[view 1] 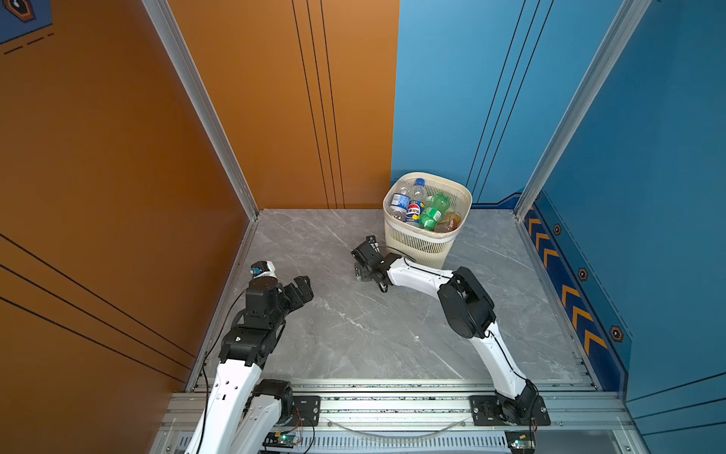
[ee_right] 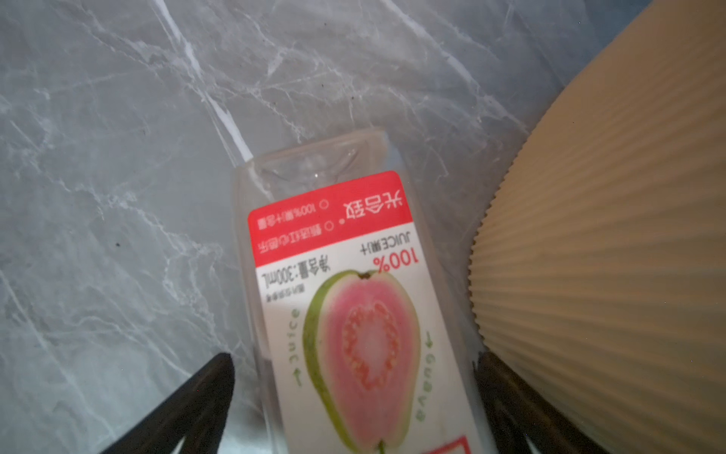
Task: Put the plastic bottles in the bin
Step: 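Withdraw the left arm while the right gripper reaches and grasps the guava juice bottle, then lift the guava juice bottle with the right gripper over the bin and release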
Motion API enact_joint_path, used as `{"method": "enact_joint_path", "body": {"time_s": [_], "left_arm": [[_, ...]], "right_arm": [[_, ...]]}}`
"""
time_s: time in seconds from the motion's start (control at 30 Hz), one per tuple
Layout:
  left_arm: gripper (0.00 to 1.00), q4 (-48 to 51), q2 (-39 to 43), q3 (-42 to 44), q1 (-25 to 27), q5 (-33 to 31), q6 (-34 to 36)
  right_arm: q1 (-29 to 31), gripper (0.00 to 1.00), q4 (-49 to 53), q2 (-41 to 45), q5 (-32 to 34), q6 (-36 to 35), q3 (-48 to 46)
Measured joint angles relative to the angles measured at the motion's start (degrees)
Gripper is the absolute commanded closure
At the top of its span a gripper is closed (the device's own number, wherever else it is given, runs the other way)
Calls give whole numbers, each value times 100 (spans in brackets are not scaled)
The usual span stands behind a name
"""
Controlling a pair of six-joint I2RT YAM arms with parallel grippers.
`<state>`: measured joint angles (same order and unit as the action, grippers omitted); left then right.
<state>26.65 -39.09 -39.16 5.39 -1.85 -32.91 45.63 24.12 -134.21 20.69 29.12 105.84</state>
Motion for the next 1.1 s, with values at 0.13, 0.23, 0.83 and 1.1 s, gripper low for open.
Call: {"method": "enact_joint_path", "body": {"time_s": [0.13, 0.23, 0.83, 1.1], "left_arm": [[2, 2, 0, 15, -48, 37, -2], [2, 2, -2, 15, -52, 55, -2], [2, 37, 337, 66, -140, 140, -20], [3, -52, 428, 144, -164, 341, -17]], "right_arm": [[-46, 19, 35, -142, -120, -107, 201], [-59, 27, 39, -254, -201, -168, 363], [549, 44, 74, 1355, -291, -487, 50], [772, 44, -118, 3766, -35, -734, -525]]}}
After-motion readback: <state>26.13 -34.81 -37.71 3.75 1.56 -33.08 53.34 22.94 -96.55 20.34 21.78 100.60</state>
